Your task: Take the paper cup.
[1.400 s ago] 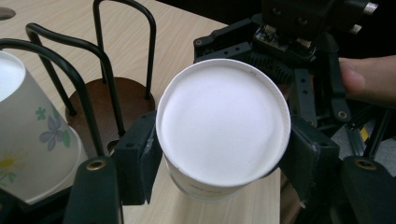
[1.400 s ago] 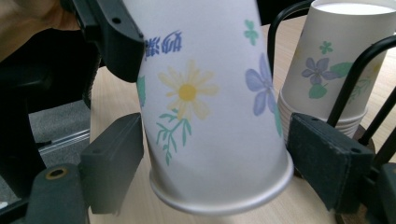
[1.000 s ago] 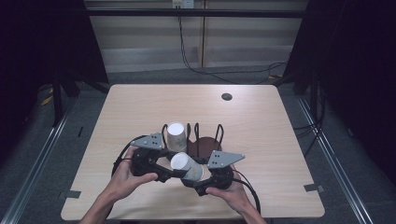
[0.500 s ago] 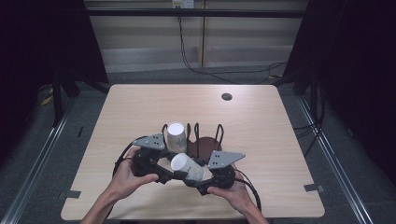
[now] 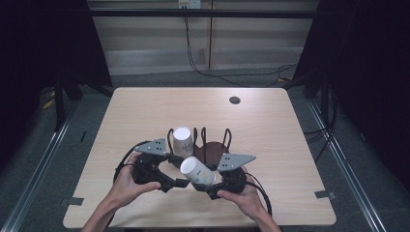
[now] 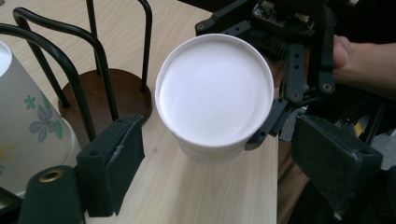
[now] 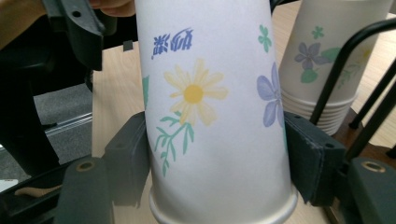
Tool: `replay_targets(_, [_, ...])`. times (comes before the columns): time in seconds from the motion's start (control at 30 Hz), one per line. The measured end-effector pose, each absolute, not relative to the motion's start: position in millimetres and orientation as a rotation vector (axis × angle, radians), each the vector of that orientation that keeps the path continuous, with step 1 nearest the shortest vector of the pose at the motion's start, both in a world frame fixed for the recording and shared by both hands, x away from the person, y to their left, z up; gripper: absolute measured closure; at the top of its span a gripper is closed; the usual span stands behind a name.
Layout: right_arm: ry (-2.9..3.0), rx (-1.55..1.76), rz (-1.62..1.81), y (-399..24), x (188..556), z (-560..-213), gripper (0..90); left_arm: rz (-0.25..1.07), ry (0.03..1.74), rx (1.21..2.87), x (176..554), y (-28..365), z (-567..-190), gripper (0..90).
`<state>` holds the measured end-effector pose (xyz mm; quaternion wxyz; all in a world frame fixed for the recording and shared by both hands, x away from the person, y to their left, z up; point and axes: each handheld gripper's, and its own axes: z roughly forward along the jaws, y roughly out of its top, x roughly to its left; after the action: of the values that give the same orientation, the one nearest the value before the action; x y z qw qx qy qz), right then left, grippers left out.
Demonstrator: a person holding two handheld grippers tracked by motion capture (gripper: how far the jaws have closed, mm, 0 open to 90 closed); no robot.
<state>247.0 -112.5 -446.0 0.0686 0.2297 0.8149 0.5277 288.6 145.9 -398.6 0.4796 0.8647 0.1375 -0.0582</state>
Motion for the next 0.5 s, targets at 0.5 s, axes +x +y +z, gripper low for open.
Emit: replay_targets(0.5, [2.532,0.744,1.491,-121.0,250.8,-442.4,30.5,-0.064,0.287,2.199,288.3,149.4,-401.3,18.0])
